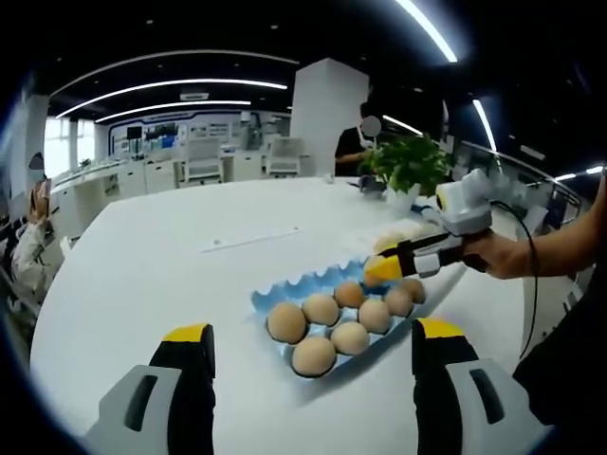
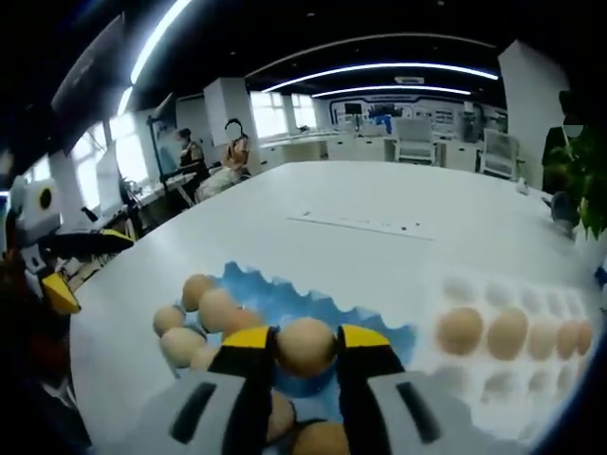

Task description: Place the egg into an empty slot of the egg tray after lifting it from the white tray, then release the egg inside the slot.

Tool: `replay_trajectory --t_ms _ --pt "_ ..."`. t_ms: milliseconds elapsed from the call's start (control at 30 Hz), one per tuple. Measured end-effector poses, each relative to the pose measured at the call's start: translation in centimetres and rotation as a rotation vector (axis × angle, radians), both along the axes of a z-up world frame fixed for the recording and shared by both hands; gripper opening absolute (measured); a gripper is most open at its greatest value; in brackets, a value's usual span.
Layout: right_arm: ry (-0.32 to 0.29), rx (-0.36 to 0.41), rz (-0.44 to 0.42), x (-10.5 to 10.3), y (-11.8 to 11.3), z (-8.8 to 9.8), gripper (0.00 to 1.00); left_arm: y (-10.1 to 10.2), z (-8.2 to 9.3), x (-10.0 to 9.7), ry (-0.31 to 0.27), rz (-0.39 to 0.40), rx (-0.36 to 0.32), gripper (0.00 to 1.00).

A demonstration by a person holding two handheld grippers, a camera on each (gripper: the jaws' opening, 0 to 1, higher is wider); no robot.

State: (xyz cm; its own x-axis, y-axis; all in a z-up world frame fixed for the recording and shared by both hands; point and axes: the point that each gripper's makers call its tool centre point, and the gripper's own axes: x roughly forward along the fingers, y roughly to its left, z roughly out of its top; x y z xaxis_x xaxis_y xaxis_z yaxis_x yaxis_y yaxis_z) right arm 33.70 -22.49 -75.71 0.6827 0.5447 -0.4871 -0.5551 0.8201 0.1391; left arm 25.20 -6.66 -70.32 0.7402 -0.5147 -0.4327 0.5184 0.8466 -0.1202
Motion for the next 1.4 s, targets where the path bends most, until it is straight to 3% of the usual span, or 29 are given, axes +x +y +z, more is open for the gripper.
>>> replay_trajectory --t_ms 967,1400 --pt "0.05 -0.038 0.038 -0.5 0.2 -1.7 0.26 -0.4 0.2 0.2 -0.007 -0.016 -0.003 0.85" --pt "0.051 -0.028 0.043 -0.4 0.3 -1.6 0.26 0.0 0.2 0.2 -0.003 0.001 -0.002 0.86"
